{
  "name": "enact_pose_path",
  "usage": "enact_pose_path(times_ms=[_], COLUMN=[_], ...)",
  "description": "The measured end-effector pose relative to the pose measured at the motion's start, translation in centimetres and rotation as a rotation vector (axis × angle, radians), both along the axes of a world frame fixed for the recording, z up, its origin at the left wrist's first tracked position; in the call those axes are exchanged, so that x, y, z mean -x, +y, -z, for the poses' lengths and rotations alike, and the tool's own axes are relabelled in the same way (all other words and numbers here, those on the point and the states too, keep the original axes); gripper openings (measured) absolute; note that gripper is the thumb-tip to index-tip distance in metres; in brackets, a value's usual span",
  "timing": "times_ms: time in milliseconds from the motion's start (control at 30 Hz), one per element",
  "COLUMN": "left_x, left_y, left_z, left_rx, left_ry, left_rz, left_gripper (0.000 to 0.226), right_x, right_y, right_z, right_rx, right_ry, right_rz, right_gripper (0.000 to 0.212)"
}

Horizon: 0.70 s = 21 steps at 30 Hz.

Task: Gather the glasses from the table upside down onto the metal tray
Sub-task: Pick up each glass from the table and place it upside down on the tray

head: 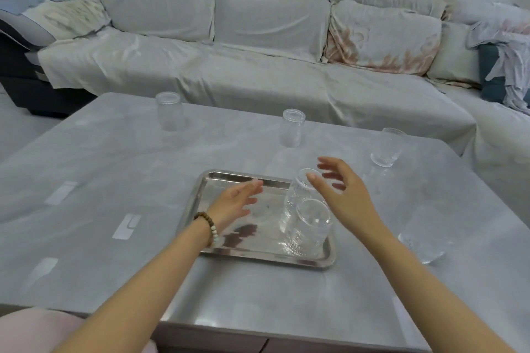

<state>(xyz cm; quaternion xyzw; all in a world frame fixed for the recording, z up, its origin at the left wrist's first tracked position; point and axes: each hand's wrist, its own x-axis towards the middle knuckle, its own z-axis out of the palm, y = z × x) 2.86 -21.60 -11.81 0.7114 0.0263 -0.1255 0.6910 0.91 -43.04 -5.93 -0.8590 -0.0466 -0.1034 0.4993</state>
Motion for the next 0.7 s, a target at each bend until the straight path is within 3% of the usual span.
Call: enact_pose_path(times_ms=[100, 367, 567, 700], left_x=[-2.1, -7.6, -14.3, -19.6], left_y=[5.0, 19.9, 25.8, 27.2], left_z=[-0.7, 0.5, 1.5, 1.5], left_rx=[0.005, -0.16, -0.25, -0.307], left_ry=[-0.043, -0.068, -0.097, -0.134], left_rz=[-0.134, -0.428, -0.454, -0.395], left_gripper=[0.026, 0.042, 0.046, 0.064], right_x=[-3.4, -14.9, -22.7, -26.8], right_y=[3.3, 16.3, 24.7, 28.6], right_z=[-1.7, 0.5, 3.5, 4.3], right_rx=[0.005, 0.139, 0.013, -0.096], right_ry=[-0.047, 0.184, 0.342, 0.41], right_rz=[-0.045, -0.331, -0.39, -0.42], right_gripper=[0.044, 0.056, 0.064, 0.067])
